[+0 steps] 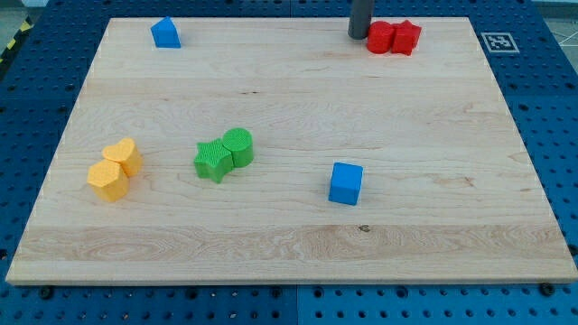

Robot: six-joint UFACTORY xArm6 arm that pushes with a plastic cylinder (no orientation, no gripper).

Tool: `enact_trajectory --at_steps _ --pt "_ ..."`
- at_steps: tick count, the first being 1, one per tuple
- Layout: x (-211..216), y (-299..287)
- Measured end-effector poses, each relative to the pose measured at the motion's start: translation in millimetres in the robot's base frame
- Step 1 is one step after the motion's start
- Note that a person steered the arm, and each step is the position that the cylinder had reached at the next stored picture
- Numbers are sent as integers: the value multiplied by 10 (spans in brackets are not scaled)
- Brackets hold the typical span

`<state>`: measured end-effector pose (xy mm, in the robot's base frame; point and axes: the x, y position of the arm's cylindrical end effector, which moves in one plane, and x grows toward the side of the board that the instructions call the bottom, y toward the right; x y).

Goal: Slide blue triangle towards green circle

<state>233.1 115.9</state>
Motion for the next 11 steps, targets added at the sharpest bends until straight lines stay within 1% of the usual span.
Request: enact_trajectory --at_steps 1,2,3,4,5,6,7,8,9,10,11 --pt "-67 86" --pt "-398 -339" --pt "-403 -905" --pt "-121 -1609" --pt "379 -2253" --pt "770 -2768" --pt "573 -3488" --pt "-10 -3933" --pt "-414 -3863" --pt "-400 -3597" --pt "-177 -3597"
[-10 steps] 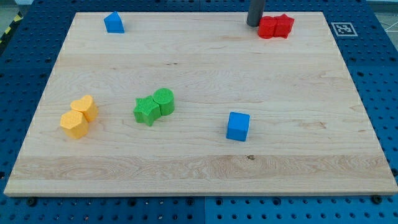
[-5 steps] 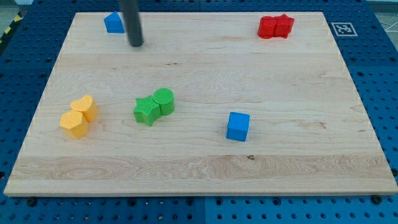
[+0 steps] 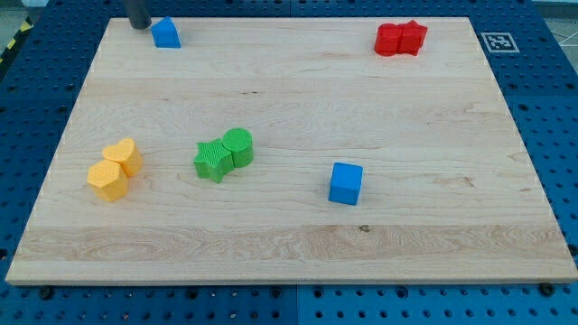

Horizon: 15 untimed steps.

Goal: Slide blue triangle towards green circle

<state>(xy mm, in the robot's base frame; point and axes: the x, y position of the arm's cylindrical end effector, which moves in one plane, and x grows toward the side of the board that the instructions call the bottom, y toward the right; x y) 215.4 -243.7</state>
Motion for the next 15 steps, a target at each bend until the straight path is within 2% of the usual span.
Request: enact_trajectory --at_steps 1,3,4,7,9,12,14,15 --pt "188 98" --pt "-14 387" --pt "32 513" --pt "690 803" --pt "864 1113" --pt "1450 1143" --pt "1508 1014" --pt "1695 907"
